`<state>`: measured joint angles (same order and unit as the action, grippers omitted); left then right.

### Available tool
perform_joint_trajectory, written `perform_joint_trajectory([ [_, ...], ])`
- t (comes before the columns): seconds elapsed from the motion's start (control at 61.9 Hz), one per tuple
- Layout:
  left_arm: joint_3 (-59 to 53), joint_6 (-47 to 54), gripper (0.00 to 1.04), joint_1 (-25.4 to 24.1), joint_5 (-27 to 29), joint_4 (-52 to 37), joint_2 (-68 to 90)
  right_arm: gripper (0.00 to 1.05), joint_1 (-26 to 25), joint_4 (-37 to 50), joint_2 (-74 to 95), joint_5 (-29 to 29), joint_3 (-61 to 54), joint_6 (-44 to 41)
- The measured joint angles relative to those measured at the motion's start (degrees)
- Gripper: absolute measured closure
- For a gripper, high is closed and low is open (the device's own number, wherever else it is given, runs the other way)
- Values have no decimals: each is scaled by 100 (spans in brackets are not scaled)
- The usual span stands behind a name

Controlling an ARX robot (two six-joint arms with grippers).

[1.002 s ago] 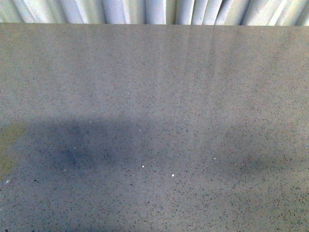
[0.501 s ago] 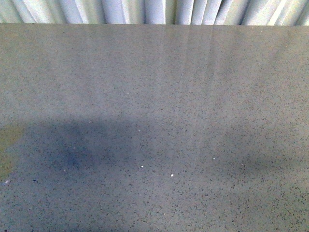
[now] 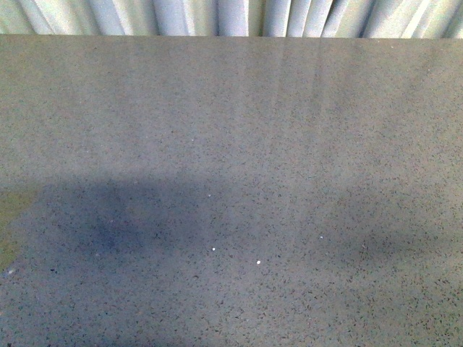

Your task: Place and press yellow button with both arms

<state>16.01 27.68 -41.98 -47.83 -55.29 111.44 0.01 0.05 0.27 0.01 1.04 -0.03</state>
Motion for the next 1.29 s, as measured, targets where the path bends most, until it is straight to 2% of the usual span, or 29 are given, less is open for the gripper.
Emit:
perform_joint_trajectory([
  [0.307, 9, -308, 11, 306, 199, -387, 227, 9, 0, 0, 0, 0, 0, 2],
  [0.744, 9, -431, 77, 190, 210, -273, 59, 9, 0, 0, 0, 0, 0, 0],
  [0.938, 9, -435, 79, -74, 103, 365, -675, 9, 0, 0, 0, 0, 0, 0],
  [1.067, 61, -817, 79, -151, 107, 1147, -1860, 9, 0, 0, 0, 0, 0, 0],
  [1.196, 208, -1231, 79, 260, 151, 1519, -2813, 9, 0, 0, 0, 0, 0, 0],
  [1.293, 249, -1561, 79, 1080, 490, 1517, -3357, 9, 0, 0, 0, 0, 0, 2],
])
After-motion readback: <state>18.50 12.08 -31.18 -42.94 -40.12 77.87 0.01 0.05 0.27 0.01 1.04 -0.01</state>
